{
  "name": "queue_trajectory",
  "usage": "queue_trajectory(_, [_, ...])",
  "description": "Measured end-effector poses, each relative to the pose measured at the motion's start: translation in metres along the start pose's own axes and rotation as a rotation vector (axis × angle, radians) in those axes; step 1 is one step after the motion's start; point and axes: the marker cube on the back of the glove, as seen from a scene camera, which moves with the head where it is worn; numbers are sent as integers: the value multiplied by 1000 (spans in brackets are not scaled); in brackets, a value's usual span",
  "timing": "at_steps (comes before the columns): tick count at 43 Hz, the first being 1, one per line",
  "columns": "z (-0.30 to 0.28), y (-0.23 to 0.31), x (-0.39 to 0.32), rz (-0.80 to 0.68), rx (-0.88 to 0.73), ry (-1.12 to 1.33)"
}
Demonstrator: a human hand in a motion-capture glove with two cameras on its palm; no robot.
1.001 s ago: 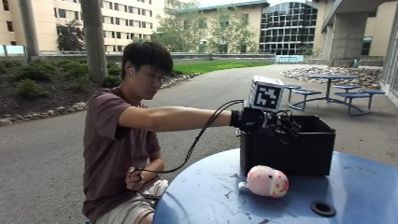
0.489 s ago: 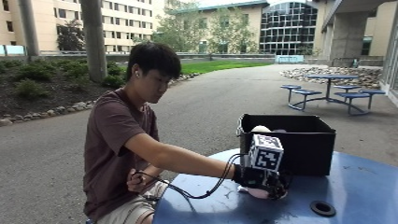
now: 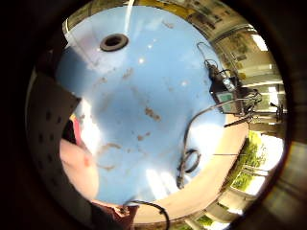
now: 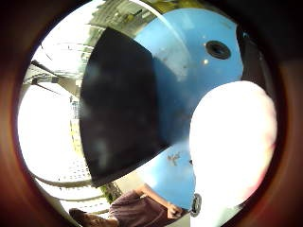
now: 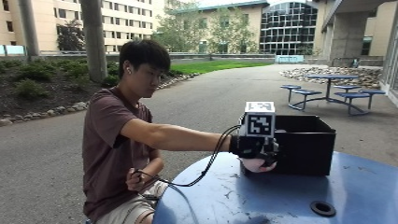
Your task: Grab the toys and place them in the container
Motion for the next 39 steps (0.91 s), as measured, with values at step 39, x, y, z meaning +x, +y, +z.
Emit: queue_trajectory(39, [-114, -22, -267, -305, 94, 35])
